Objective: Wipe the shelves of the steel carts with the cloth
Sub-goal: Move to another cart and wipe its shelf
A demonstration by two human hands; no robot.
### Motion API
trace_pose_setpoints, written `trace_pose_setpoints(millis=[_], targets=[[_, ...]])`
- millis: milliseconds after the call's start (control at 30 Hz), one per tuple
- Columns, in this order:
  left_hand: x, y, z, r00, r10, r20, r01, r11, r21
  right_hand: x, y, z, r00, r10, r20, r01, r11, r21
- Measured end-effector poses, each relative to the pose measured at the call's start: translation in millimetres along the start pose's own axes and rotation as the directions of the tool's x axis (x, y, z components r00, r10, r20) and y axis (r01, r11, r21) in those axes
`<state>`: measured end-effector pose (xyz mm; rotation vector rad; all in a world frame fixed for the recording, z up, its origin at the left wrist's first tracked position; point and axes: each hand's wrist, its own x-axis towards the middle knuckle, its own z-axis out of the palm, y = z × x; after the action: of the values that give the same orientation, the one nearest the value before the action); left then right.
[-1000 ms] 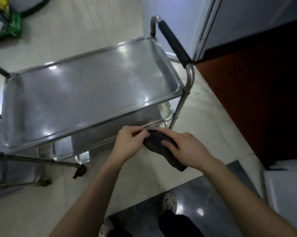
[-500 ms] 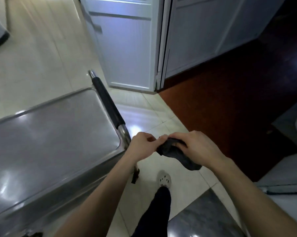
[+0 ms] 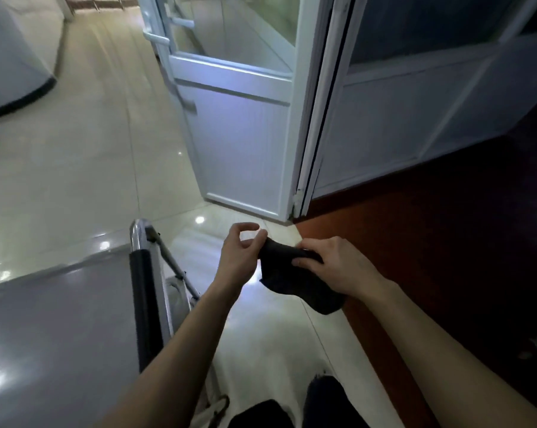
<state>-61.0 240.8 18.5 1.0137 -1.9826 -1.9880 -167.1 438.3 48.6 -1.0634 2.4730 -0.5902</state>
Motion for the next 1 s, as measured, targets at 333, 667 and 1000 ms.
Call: trace_pose_setpoints(millis=[333, 667, 1000], targets=[[140, 42, -99, 0.965, -0.094, -0.246, 0.087, 0.995, -0.037, 280, -32, -19, 0.869, -0.424, 0.255, 0.443, 0.897, -0.019], [200, 50, -216, 0.871, -0.044, -0.489, 0.138, 0.978, 0.158, 488, -185, 16, 0.465, -0.692, 0.552, 0.822, 0.569, 0.020], [317, 60, -368, 0.575, 0.018, -0.818, 0.167, 0.976, 0.139, 686, -332, 78, 0.423, -0.494, 0.760, 0.820, 0.566, -0.089]])
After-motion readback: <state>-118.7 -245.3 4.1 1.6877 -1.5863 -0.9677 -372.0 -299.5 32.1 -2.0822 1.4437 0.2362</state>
